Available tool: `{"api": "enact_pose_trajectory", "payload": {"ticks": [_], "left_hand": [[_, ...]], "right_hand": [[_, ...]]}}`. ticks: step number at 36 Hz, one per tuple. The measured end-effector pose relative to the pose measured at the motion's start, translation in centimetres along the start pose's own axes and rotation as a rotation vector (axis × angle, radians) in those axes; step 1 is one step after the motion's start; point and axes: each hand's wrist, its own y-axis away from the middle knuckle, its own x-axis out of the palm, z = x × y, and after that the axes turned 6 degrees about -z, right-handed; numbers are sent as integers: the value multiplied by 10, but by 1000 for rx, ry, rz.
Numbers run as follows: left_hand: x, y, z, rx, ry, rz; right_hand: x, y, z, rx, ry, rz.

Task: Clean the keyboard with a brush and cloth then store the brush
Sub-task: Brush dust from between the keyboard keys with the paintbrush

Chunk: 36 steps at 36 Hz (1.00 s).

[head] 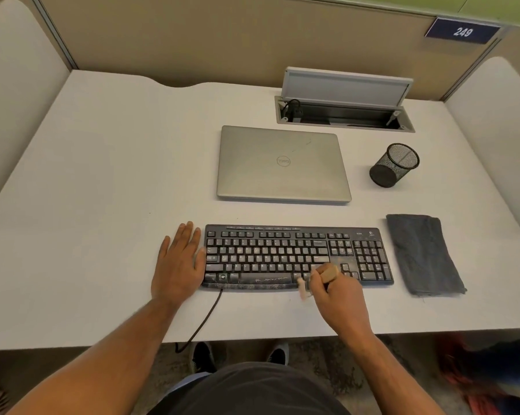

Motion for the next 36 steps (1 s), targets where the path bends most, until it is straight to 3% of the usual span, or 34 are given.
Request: {"api": "enact_pose_trajectory", "payload": {"ticks": [5,13,19,26,32,36], "left_hand": [[1,0,1,-4,5,-1],[2,0,2,0,5,-7],[2,0,1,1,-3,-2],[2,0,1,0,7,-9],[3,0,1,-1,6,-10],[3,0,2,2,-13,-7]], "right_hand": [[-4,0,20,-47,-84,-56],[7,1,15,-12,-5,90],[-1,2,24,-40,-54,-8],[4,1,17,-48,50,111],[0,5,23,-73,-6,17],[4,3,17,-64,68,101]]}}
